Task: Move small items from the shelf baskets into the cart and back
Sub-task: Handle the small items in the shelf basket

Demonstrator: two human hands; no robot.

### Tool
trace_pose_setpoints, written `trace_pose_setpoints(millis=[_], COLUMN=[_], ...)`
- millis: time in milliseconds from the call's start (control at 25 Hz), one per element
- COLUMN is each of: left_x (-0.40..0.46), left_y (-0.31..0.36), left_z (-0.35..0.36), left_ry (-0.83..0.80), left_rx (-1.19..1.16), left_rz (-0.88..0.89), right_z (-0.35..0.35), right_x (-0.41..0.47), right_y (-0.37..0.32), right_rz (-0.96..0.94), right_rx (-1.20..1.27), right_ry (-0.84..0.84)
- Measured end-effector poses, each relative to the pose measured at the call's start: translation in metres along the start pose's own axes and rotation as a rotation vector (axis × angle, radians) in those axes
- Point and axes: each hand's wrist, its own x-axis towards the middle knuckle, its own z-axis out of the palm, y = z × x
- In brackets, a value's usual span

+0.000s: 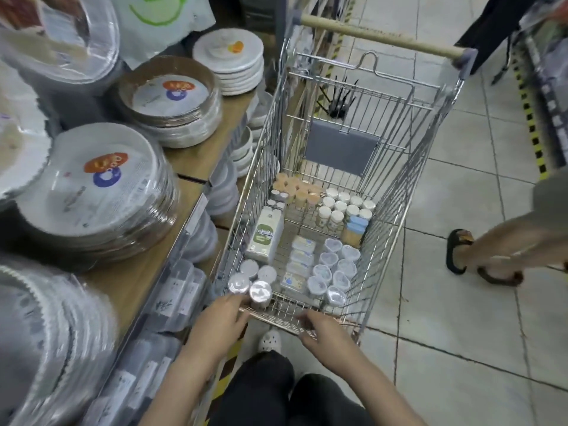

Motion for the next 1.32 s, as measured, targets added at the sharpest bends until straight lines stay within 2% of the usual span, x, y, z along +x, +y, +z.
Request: trace_pose_setpoints(millis=[200, 360, 560, 720, 840, 1120, 1320], left_x=[0.07, 0.119, 0.161, 0.169, 0.17, 0.174, 0.168], left_y=[-0.026, -0.047, -0.071, -0.072, -0.075, -0.082, -0.067], left_z=[0.026, 0.049, 0.071, 0.079, 0.081, 0.087, 0.059], left_ry=[-0.021, -0.115, -0.266, -0.35, -0.371, -0.319, -0.303], left_rx=[0.126, 0.327, 0.598, 0.727, 0.787, 0.735, 0.396], left_rz=[0.007, 0.081, 0.185, 0.218, 0.248, 0.263, 0.241], right_z=[0.039, 0.064, 0.085, 0.094, 0.097, 0.094, 0.071], right_x=[0.077, 0.122, 0.165, 0.187, 0.194, 0.198, 0.18], right_y=[-0.003, 0.004, 0.018, 0.021, 0.02, 0.023, 0.03], right_rz=[0.137, 0.185, 0.102, -0.004, -0.013, -0.041, 0.019], right_rx=[0.138, 0.194, 0.177, 0.069, 0.036, 0.078, 0.211], right_ry=[-0.002, 0.024, -0.029, -0.111, -0.107, -0.079, -0.018])
